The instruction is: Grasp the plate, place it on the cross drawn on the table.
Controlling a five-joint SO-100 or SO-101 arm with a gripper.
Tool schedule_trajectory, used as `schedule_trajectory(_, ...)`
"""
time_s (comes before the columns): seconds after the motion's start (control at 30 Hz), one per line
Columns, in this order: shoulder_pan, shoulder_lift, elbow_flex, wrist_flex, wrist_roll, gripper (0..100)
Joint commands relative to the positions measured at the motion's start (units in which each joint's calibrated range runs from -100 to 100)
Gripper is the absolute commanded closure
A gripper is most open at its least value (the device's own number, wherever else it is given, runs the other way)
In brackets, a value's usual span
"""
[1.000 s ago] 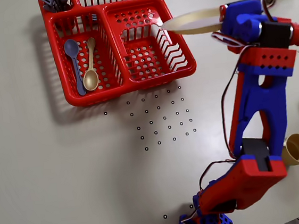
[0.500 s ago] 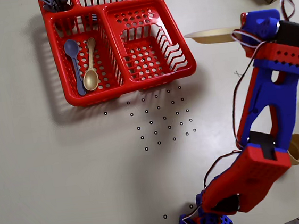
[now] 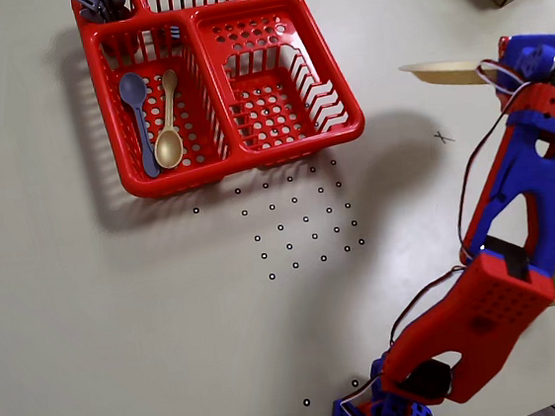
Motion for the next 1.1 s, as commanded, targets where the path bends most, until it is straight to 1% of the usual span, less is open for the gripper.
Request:
schedule_trajectory(0.0, 1.7, -0.1, -2.5, -4.0, -0.2, 100)
schedule_trajectory(0.13, 2.9, 2.3, -1.0, -8.3, -0.6, 100)
schedule_trajectory(0.27, 3.5, 1.5, 6.8, -15.9, -0.7, 100)
schedule_trajectory(0.47, 4.0, 1.2, 12.3, -20.2, 0.0, 100)
schedule_trajectory(0.7, 4.1, -2.1, 23.5, -25.6, 0.5, 100)
schedule_trajectory(0.87, 4.0, -5.2, 33.7, -32.5, 0.5, 100)
schedule_trajectory(1.07, 3.8, -6.2, 40.3, -37.8, 0.5, 100)
